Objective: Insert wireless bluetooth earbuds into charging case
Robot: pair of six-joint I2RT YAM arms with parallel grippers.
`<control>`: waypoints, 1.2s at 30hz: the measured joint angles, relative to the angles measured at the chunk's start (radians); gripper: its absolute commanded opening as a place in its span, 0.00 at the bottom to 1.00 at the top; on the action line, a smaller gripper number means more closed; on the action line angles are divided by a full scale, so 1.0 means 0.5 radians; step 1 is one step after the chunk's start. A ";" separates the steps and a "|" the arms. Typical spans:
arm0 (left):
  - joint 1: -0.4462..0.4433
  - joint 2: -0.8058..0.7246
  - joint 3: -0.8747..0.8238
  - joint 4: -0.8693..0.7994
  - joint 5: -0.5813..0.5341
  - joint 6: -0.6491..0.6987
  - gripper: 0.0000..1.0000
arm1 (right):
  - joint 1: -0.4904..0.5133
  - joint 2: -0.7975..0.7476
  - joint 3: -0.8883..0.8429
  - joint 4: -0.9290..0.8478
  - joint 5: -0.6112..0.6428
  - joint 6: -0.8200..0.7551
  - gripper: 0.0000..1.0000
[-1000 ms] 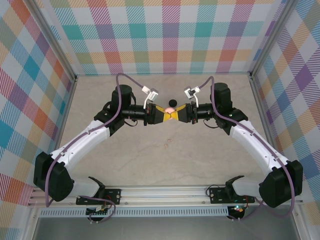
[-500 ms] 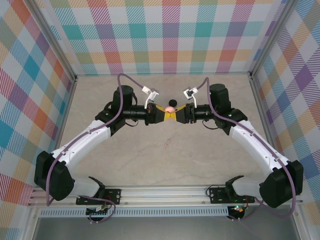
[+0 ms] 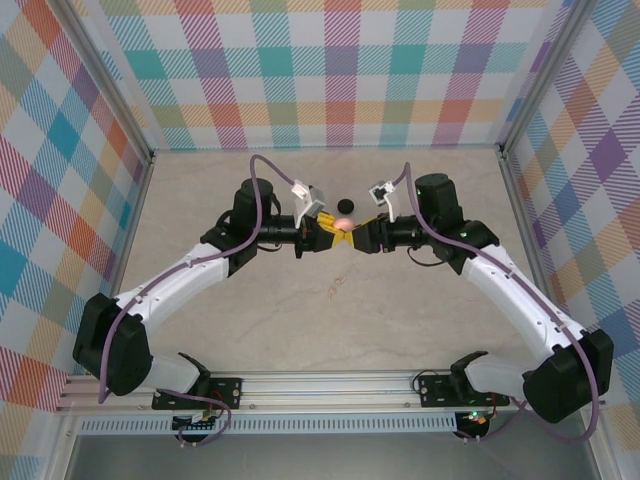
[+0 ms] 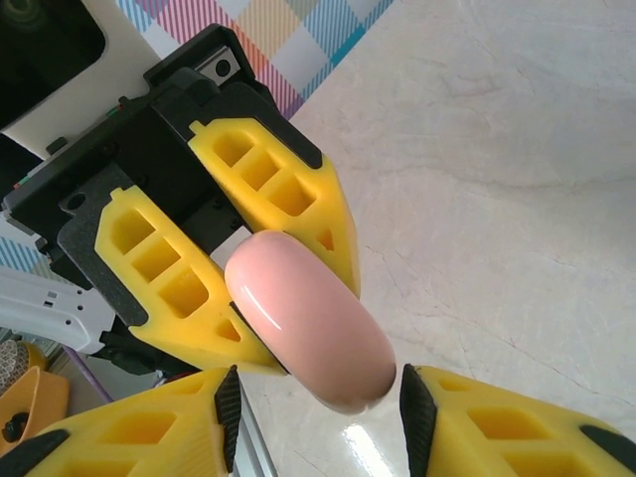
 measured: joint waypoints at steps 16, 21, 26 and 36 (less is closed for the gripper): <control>-0.020 -0.040 -0.072 0.030 0.043 0.159 0.12 | 0.000 -0.030 0.014 -0.031 0.070 -0.029 0.52; -0.020 -0.050 -0.076 0.030 0.056 0.161 0.12 | 0.000 -0.029 0.022 -0.040 0.069 -0.030 0.52; -0.021 -0.053 -0.076 0.029 0.069 0.163 0.12 | 0.007 -0.028 0.031 -0.054 0.083 -0.031 0.52; -0.022 -0.062 -0.095 0.010 0.093 0.201 0.11 | 0.013 -0.031 0.074 -0.075 0.220 -0.027 0.52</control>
